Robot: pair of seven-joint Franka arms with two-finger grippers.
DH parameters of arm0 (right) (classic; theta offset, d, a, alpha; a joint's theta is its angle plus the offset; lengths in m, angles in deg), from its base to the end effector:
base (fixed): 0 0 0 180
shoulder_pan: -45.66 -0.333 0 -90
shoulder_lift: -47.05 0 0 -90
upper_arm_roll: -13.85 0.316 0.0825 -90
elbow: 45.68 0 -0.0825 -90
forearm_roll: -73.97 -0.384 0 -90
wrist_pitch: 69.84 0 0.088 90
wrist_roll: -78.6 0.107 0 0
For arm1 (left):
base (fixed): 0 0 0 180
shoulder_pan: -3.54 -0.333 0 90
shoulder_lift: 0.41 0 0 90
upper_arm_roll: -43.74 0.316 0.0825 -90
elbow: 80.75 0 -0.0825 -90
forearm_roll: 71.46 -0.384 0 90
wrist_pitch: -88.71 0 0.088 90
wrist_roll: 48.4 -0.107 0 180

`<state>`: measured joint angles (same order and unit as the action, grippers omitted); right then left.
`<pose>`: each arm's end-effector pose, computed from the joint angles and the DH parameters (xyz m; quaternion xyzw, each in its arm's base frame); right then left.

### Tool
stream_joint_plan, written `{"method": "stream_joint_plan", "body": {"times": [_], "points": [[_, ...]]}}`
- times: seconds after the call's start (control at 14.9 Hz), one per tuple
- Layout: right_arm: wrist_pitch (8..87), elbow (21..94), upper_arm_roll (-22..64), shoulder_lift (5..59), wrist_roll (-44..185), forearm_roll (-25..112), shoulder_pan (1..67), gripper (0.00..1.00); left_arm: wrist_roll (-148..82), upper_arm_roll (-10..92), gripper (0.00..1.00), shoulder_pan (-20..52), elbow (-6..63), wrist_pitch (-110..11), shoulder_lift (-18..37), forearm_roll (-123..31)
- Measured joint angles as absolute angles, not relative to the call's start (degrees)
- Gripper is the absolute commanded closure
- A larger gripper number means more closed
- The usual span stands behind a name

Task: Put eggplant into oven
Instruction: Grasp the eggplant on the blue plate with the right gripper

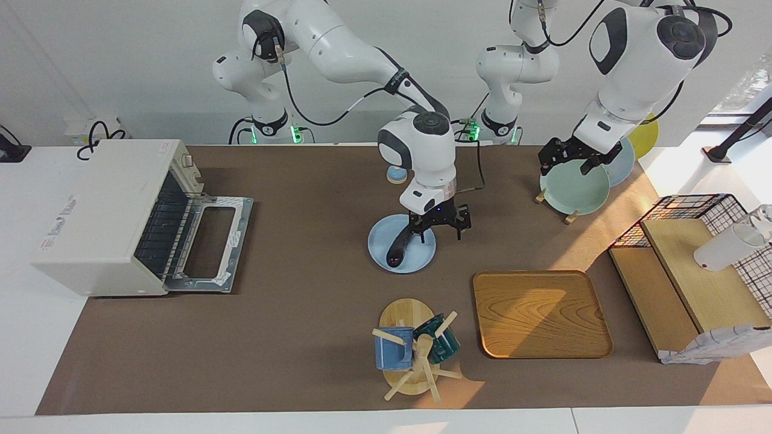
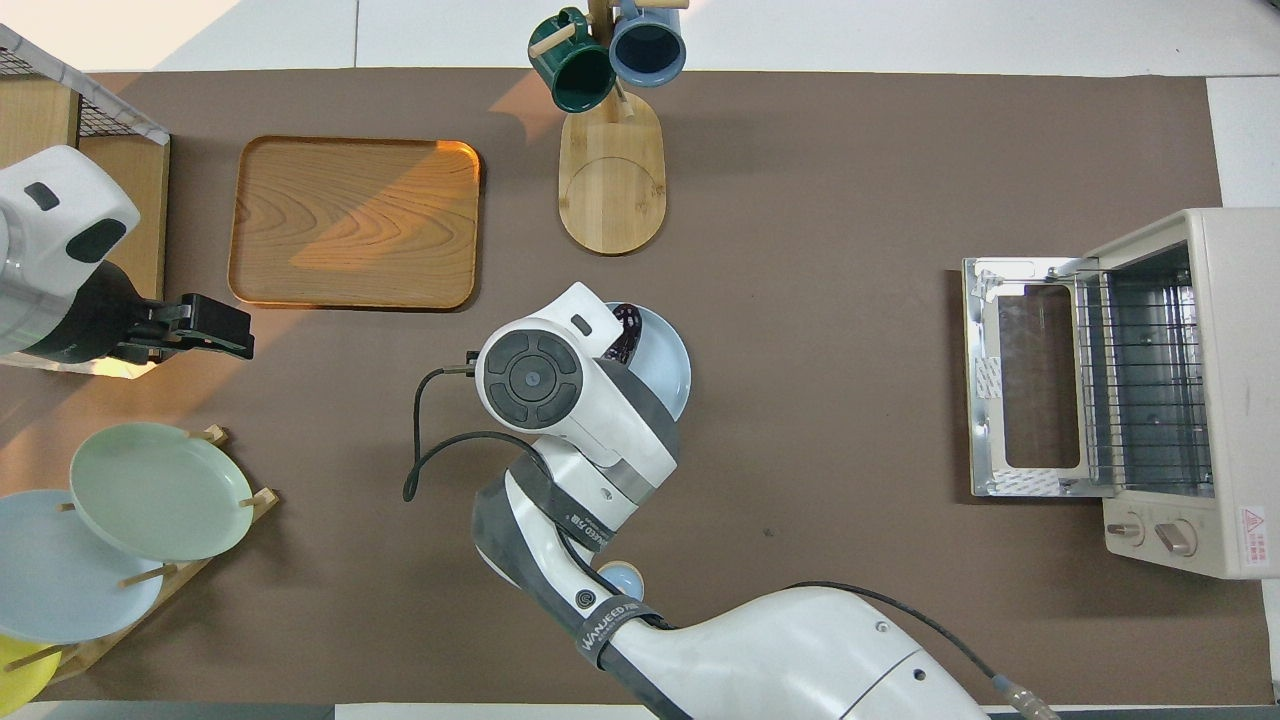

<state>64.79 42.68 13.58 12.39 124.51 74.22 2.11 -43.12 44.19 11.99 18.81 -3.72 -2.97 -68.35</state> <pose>0.5255 0.4955 0.3188 -0.9946 0.0209 -0.0741 0.0689 0.5327 -0.0804 0.5739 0.9986 -0.0215 -0.0427 0.0224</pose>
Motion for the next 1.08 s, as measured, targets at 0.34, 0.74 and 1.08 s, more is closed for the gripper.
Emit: {"method": "stream_joint_plan", "body": {"times": [0.34, 0.74, 1.08], "points": [[68.4, 46.7, 13.6, 12.4, 124.5, 74.2, 2.1, 0.61, -43.1, 44.2, 0.00, 12.0, 16.9, -2.5, -2.6, -68.4], [68.5, 47.2, 13.6, 13.0, 124.4, 74.4, 2.0, 1.00, -43.2, 44.0, 0.00, 10.8, 14.0, -0.5, -1.6, -68.9], [60.1, 44.7, 13.6, 13.8, 123.2, 81.3, 2.0, 1.00, -43.2, 44.0, 0.00, 10.7, 14.2, -0.1, -1.6, -68.9]]}}
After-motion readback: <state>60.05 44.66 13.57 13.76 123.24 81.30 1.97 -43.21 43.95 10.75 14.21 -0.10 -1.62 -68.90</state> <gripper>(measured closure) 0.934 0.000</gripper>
